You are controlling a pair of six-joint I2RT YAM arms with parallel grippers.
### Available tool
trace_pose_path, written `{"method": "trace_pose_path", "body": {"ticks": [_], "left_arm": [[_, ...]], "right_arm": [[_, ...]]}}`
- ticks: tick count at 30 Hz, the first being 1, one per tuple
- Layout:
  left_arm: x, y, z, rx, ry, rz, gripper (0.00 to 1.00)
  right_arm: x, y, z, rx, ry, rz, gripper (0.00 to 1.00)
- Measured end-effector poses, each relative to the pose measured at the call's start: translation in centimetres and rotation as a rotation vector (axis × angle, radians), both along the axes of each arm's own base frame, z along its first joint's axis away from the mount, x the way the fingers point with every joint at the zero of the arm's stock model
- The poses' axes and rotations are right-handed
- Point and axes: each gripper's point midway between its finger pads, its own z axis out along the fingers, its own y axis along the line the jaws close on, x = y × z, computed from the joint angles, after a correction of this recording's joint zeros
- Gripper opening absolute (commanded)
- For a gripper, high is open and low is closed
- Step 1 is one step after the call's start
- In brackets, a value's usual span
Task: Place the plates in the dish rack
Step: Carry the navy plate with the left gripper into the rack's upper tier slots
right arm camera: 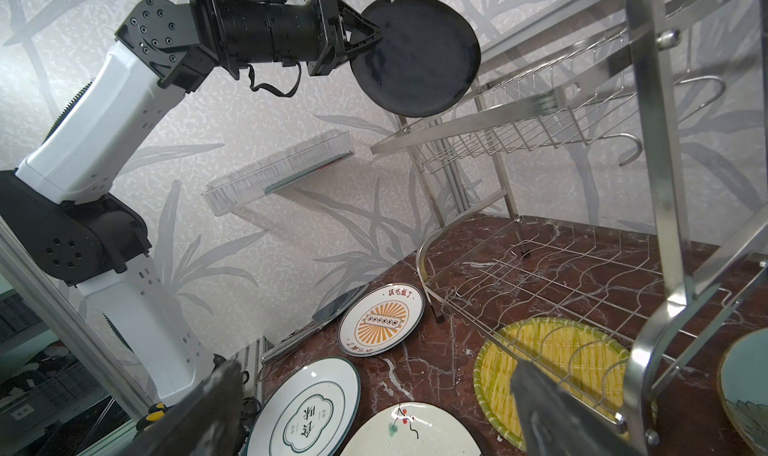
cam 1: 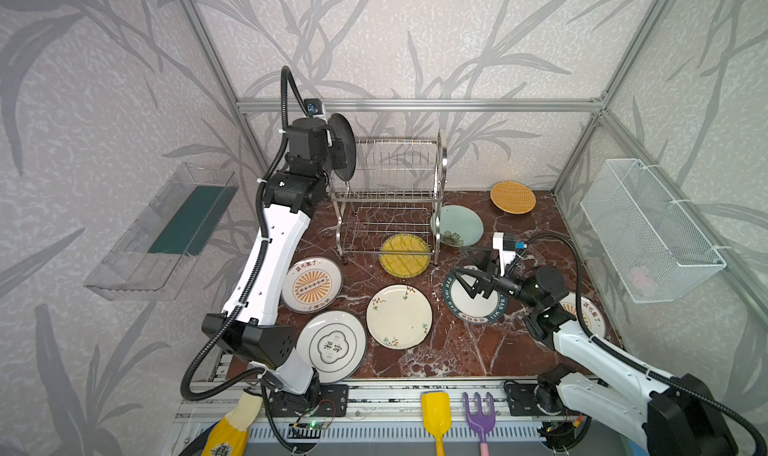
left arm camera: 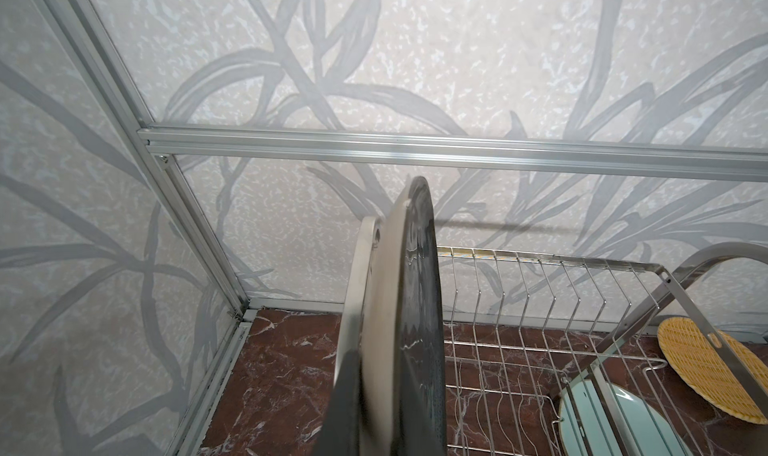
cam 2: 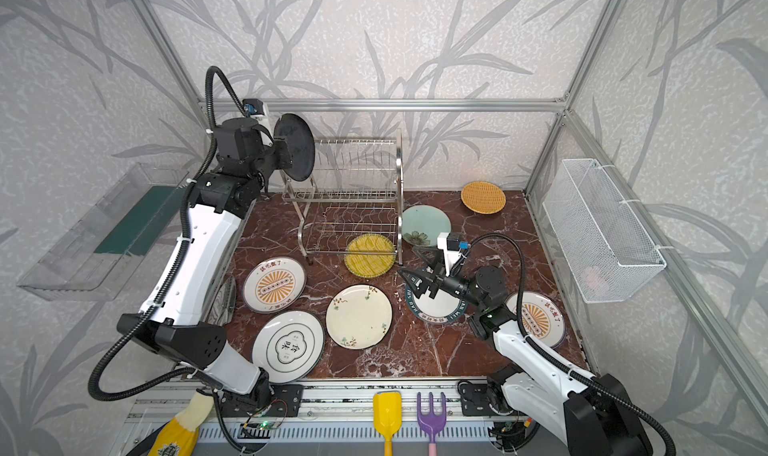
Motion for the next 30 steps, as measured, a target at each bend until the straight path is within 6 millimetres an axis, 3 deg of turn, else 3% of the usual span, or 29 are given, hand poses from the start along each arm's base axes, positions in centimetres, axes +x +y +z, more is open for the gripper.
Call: {"method": "trace_pose_path", "body": {"ticks": [12,26,30], "left_arm": [[2.2,-0.2,-1.6,0.077,0.02,-0.022,0.0],[3.4,-0.3,-2.7,0.137,0.028,-0.029,0.0],[3.7,-0.4,-3.8,0.14,0.043,-0.032,0.0]], "right_arm": [[0.3,0.7,-1.3,-0.028,0.022,0.01,0.99],[0.7,1.0,-2.3,-0.045,0.04,0.008,0.99],[0.8,1.1,-2.5,-0.049,0.044,0.01,0.99]]}}
